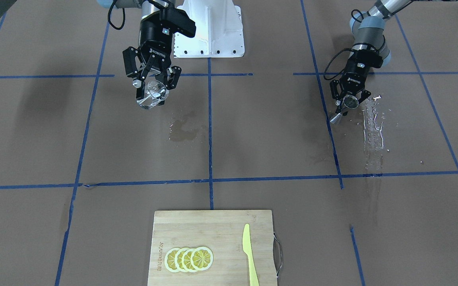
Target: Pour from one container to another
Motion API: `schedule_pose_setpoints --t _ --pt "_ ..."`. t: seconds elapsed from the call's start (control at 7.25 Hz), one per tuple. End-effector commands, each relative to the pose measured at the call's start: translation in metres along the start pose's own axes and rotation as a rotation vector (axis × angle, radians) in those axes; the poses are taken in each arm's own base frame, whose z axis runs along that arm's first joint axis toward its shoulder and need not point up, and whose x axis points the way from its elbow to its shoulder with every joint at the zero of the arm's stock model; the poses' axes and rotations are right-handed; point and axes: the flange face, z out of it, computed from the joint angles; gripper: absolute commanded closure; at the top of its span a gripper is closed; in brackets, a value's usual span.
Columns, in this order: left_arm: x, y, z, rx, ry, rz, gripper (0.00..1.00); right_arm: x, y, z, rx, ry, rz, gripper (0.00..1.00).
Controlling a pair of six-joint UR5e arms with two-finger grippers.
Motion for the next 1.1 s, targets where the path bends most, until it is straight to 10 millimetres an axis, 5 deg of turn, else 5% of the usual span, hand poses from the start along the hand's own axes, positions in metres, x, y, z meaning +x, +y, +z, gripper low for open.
schedule_pose_setpoints --t 0.0,0.97 --pt "-0.0001 -0.0001 0.0000 0.001 -0.001 0.000 0.72 -0.0002 0.0007 0.0003 0.000 0.001 0.000 1.00" --pt "0.0012 0.0011 -0.0009 -0.001 0.001 -0.002 0.53 -0.0002 0.0007 0.0003 0.000 0.001 0.000 1.00"
